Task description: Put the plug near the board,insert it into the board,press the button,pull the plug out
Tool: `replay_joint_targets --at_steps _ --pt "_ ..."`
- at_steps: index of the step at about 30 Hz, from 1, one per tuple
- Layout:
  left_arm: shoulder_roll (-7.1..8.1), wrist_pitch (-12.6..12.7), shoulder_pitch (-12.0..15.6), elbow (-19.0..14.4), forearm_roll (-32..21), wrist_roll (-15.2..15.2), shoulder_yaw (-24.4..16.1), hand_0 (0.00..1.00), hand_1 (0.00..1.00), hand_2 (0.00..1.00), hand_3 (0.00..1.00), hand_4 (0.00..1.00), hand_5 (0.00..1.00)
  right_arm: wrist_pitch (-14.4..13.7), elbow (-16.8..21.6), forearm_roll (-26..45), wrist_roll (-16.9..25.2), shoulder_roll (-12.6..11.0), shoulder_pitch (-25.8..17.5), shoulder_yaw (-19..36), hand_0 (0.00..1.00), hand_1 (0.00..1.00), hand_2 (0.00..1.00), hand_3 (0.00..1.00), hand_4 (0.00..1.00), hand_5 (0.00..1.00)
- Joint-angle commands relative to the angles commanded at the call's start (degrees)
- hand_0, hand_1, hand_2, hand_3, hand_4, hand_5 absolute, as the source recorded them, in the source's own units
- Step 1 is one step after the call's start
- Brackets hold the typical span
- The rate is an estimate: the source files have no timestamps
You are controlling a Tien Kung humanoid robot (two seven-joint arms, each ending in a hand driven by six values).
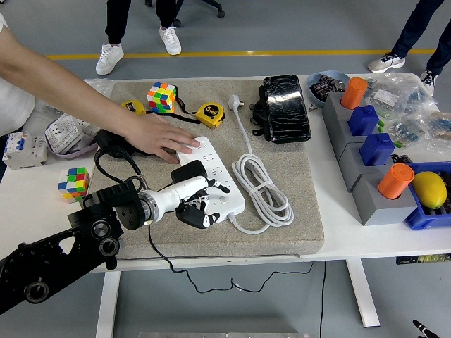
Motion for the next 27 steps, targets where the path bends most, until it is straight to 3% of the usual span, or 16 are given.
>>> replay_joint_targets --at_steps 27 --pt "-0.07 0.3 -1.2 3.9 -1.2 -0.1 2.5 0.057 0.090 0.164 0.830 0.558 0.002 0.0 0.1 0.0 0.0 -0.3 0.1 -0.4 0.568 0.640 0.619 0.551 0.970 0.540"
